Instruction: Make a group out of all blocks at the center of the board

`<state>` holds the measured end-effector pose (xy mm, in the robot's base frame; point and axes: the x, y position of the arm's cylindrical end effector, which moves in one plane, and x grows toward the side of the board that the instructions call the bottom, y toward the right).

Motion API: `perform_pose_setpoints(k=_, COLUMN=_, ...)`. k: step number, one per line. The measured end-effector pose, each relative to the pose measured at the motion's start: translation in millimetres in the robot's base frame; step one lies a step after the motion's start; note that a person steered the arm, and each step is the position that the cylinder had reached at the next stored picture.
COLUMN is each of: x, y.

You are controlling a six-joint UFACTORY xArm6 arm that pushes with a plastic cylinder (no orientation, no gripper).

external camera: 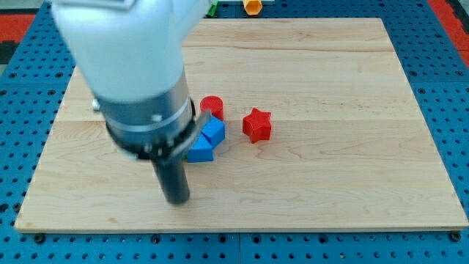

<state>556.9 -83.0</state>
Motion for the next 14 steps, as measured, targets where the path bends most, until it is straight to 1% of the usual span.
perform_pose_setpoints(k=2, x=-77, y=29)
perform_pose_setpoints(k=3, x=-81, y=34)
perform_pose_setpoints(k=4, x=-21, y=22)
perform_pose_setpoints(k=5, x=17, y=-8)
perform_pose_setpoints(k=6, x=2, y=-56)
perform_pose_setpoints(k=8, x=-71, y=10)
perform_pose_setpoints(k=9, x=-49, y=17)
perform_pose_setpoints(k=10, x=-37, y=-69)
perform_pose_setpoints(k=11, x=-63, y=-68)
perform_pose_setpoints(k=12, x=-90, y=-7)
perform_pose_setpoints(k=13, x=-96, y=23)
perform_pose_setpoints(k=14, x=-42, y=0)
